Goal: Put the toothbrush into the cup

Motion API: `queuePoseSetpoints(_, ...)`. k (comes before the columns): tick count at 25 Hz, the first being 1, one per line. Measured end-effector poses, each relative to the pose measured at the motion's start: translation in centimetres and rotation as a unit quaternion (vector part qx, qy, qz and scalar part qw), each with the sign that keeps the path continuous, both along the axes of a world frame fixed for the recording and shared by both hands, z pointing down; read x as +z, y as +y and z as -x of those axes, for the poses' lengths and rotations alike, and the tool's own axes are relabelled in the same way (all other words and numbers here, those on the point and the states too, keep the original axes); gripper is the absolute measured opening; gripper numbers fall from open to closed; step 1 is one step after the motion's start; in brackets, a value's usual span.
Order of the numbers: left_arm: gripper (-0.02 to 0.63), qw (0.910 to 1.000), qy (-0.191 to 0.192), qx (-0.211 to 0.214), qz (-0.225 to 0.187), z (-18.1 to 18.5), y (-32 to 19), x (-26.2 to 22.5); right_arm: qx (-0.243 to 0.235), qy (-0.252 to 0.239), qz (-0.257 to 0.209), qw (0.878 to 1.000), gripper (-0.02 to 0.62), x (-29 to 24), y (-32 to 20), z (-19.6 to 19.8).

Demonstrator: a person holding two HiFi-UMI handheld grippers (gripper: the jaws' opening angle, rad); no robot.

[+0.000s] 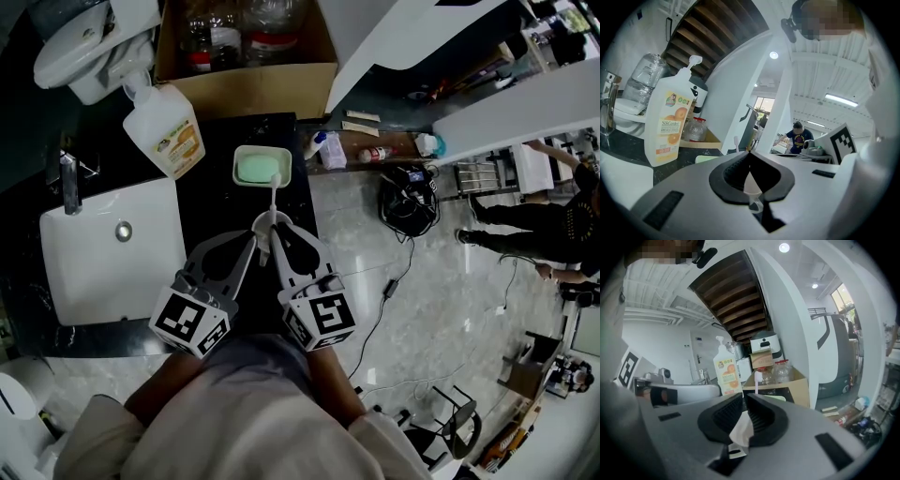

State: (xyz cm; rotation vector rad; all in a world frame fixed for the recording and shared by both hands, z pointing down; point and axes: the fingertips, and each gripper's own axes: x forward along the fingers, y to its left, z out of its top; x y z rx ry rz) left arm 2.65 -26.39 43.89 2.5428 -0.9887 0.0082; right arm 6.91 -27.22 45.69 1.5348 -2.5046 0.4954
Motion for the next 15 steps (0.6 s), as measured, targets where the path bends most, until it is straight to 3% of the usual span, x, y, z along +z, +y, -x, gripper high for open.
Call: queuePoseSetpoints(15, 0.011, 0.9998, 0.003, 0.013, -0.016, -0.5, 1.3, -0.9, -0.003, -0.013, -0.034, 0.999, 0.008, -2.3, 2.1, 0.0)
